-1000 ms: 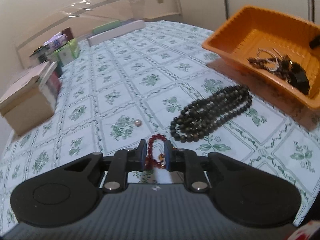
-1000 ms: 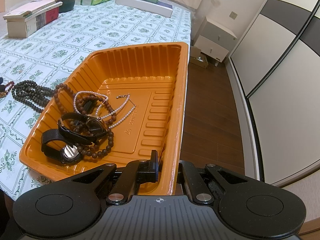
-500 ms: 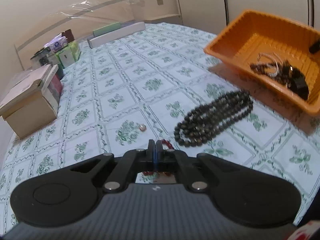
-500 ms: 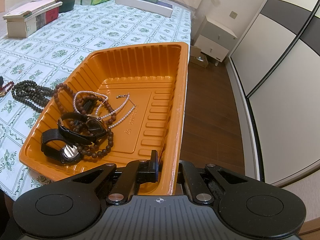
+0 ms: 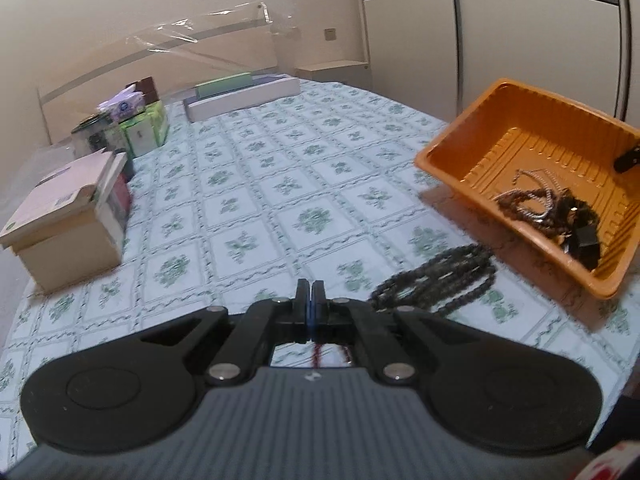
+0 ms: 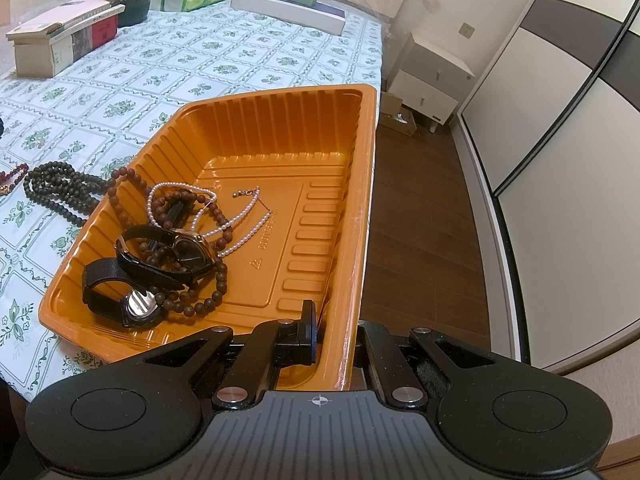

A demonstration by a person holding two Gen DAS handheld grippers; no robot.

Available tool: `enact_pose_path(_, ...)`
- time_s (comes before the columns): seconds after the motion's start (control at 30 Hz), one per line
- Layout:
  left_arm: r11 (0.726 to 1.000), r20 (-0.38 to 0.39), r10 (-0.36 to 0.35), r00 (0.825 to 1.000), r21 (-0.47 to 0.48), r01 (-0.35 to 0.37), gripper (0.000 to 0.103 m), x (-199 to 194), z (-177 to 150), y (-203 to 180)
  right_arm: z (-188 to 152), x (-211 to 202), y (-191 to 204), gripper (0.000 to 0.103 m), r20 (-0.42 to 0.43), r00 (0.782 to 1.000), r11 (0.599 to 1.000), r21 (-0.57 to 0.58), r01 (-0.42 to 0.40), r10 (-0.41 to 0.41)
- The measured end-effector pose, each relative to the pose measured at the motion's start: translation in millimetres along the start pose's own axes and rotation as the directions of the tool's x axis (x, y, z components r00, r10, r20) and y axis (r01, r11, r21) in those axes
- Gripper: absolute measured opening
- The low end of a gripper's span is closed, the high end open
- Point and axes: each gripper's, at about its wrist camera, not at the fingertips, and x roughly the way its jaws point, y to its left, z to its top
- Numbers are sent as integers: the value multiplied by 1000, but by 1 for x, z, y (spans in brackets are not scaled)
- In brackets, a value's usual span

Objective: Organize jewelry
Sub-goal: 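Carry the pearl bracelet into the tray and open the left tool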

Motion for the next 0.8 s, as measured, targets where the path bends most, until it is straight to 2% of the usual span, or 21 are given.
enact_pose_path(0.2, 996, 33, -94, 995, -1, 94, 0, 7, 21, -39, 0, 0, 0, 3, 0, 1000, 1000, 0, 0, 0)
enact_pose_path(0.43, 970, 82, -241, 967, 31, 239, 0, 20, 54, -102, 0, 0, 0, 3, 0, 1000, 1000, -1, 0, 0)
enact_pose_path(0.6, 954, 87, -295, 952, 77, 289, 0, 31, 69, -137, 0, 0, 0, 3, 0, 1000, 1000, 0, -1, 1)
enact_pose_path(0.8, 941, 85, -327, 941, 119, 316, 0, 39, 79, -160, 0, -1, 2, 3, 0, 1000, 1000, 2, -4, 4)
